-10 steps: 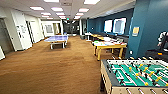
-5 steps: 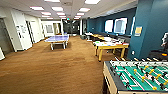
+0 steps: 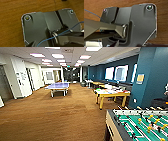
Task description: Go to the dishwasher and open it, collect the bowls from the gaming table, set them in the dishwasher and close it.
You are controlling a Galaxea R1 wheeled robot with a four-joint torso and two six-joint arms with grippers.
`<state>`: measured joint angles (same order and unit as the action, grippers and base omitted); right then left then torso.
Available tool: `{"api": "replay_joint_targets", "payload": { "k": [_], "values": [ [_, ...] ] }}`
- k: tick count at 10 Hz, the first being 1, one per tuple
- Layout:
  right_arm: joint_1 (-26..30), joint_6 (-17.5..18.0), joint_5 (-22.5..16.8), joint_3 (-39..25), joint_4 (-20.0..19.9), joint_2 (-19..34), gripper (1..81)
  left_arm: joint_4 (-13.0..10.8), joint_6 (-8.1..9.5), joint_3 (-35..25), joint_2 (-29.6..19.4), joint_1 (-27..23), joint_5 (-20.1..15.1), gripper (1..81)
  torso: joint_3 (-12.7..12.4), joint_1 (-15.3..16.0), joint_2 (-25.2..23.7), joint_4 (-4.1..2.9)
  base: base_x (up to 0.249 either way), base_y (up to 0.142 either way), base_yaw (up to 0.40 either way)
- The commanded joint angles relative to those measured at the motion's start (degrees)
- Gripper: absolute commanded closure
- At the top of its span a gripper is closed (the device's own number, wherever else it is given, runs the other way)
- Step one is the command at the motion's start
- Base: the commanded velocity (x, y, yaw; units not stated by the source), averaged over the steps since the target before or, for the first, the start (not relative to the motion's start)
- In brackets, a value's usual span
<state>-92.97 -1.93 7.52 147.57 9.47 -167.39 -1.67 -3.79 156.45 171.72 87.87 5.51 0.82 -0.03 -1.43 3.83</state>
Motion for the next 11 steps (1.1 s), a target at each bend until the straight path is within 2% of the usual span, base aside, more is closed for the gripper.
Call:
{"api": "replay_joint_targets", "payload": {
  "k": [1,11],
  "values": [
    [2.56,-0.36,-2.51,-0.10,0.64,0.36,1.0,0.26,0.10,0.17,-0.41,-3.18,-2.79,1.0,0.00,0.03,0.00,0.00,0.134,0.062,0.000],
    [2.56,-0.36,-2.51,-0.01,0.64,0.36,1.0,0.26,0.10,0.17,-0.23,-3.18,-2.87,1.0,0.00,0.03,0.00,0.00,0.133,0.000,0.000]
  ]
}}
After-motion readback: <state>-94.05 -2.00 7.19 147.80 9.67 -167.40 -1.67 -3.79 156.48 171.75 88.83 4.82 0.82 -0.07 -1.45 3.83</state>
